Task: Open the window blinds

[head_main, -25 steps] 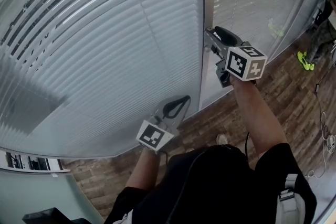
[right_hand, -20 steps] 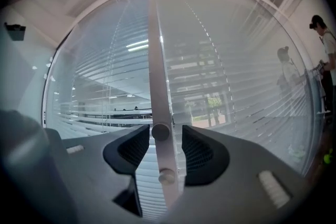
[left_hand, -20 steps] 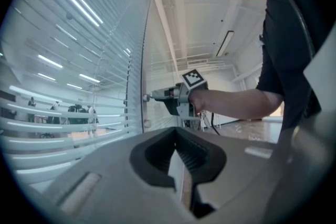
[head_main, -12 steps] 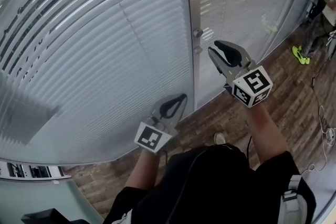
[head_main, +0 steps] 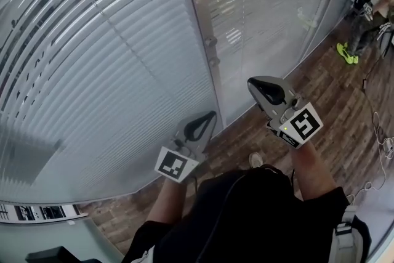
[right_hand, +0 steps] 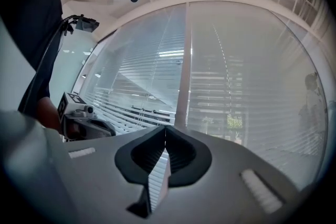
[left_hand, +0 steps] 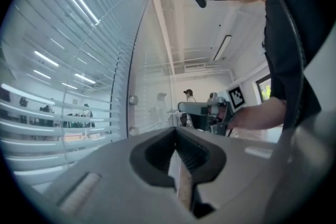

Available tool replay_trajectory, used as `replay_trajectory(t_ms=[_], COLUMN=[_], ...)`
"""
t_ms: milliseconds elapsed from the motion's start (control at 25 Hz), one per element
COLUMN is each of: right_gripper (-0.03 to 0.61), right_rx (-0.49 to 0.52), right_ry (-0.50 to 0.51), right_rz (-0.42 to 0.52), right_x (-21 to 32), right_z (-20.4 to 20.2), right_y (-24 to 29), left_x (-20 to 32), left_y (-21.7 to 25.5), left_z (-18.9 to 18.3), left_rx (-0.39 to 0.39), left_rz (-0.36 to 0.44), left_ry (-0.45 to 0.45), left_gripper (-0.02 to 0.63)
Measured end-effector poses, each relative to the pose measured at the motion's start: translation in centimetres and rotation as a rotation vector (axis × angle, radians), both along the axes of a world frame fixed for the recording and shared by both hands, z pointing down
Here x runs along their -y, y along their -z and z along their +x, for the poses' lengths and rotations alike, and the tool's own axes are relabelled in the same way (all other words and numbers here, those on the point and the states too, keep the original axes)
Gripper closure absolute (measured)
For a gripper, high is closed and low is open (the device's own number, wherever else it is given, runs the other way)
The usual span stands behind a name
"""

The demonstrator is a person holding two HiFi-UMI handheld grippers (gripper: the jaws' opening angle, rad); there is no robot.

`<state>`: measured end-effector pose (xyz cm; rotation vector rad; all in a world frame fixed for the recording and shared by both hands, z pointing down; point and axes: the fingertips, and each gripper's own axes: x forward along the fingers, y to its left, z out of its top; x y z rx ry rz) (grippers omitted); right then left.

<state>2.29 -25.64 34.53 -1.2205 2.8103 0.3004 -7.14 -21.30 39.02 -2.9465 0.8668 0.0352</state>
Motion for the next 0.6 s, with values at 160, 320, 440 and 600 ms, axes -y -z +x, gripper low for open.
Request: replay_trajectory(t_ms=[160, 320, 440, 600], right_gripper=[0.572, 0.572, 0.572, 0.572], right_rx=[0.002, -0.015, -0.009, -0.011], right_ry=[-0.006, -0.042, -0.056, -0.054], right_rz=[-0.04, -0.094, -0.117, -0.121], right_x=[-1.3, -2.6, -2.9, -2.8], right_z=[2.3, 4.8, 6.1, 7.7], right_y=[-2.9, -5.7, -6.5, -6.6], left_x=[0.3, 0.2, 0.5, 0.9], left_y=[-0.4, -0.3, -0.7, -1.2], left_z=[1.3, 2.4, 3.2, 5.0], left_rx=[0.008, 0.008, 0.019, 0.025], left_rz=[-0.008, -0.02, -0.034, -0.042], left_ry=[-0.009, -0.013, -0.02, -0.027], left_gripper=[0.61, 0.611, 0.609, 0.61])
